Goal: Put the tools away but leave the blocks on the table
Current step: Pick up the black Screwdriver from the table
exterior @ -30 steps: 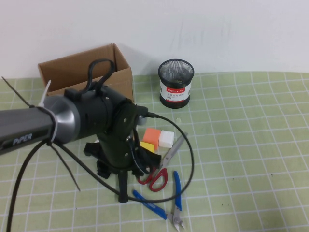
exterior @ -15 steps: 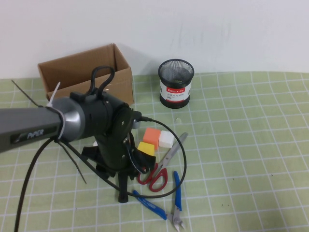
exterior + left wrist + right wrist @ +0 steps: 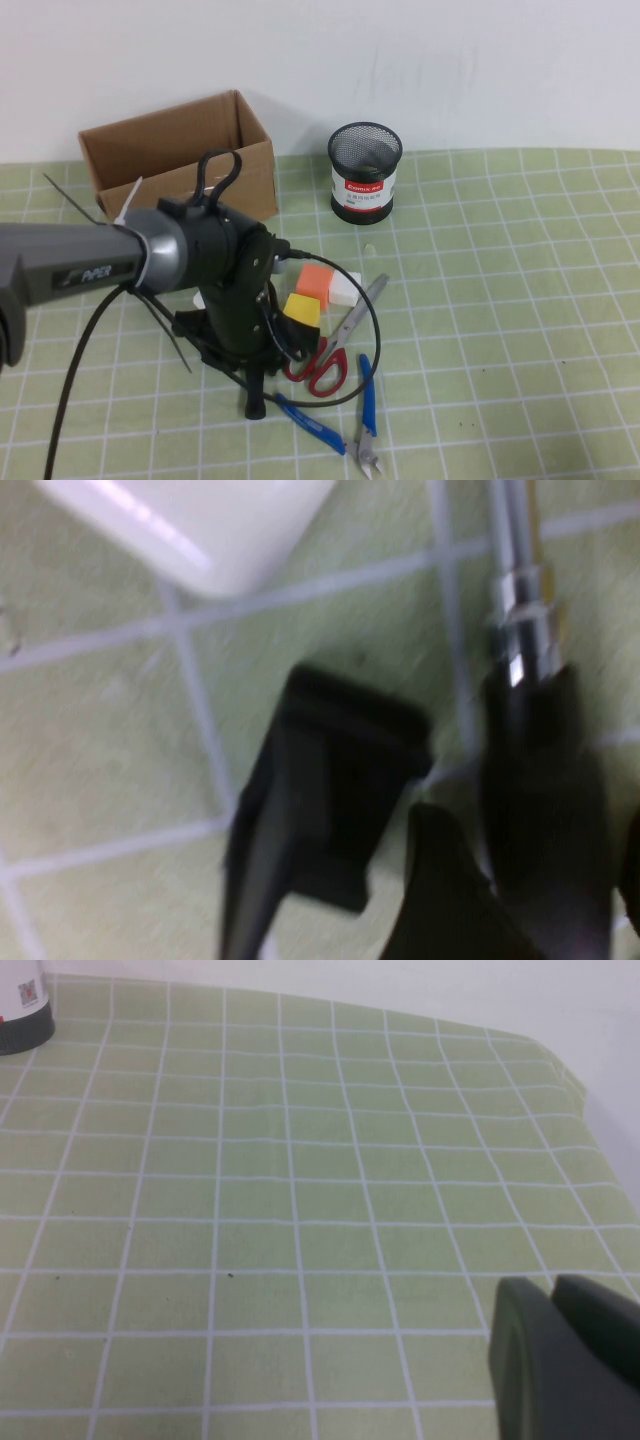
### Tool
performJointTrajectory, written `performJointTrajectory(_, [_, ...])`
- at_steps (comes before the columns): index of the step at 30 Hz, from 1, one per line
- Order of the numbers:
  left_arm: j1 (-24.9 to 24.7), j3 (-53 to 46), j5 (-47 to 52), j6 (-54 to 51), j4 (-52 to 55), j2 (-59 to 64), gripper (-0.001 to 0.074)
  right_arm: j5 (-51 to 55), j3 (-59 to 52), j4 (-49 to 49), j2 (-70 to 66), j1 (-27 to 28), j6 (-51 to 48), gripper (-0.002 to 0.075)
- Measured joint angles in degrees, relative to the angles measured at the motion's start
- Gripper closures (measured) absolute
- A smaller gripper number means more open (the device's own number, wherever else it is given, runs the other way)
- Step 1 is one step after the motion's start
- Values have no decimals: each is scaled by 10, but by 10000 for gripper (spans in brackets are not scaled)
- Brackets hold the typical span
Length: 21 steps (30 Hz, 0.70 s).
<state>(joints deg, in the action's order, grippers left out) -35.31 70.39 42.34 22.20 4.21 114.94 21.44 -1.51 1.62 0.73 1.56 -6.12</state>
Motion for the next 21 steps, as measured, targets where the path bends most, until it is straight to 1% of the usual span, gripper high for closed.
performJointTrajectory(4, [0, 1, -22, 0, 0, 4, 405, 0, 0, 0, 0, 0, 0, 736])
performJointTrajectory(10, [1, 3, -21, -1, 2, 10, 414, 0, 0, 0, 0, 0, 0, 736])
performJointTrajectory(13, [1, 6, -18, -4, 8, 12, 477, 0, 0, 0, 0, 0, 0, 736])
performJointTrajectory(15, [1, 6, -19, -18, 14, 12, 560, 0, 0, 0, 0, 0, 0, 736])
performJointTrajectory(21, [1, 4, -14, -61, 21, 0, 557, 0, 0, 0, 0, 0, 0, 736])
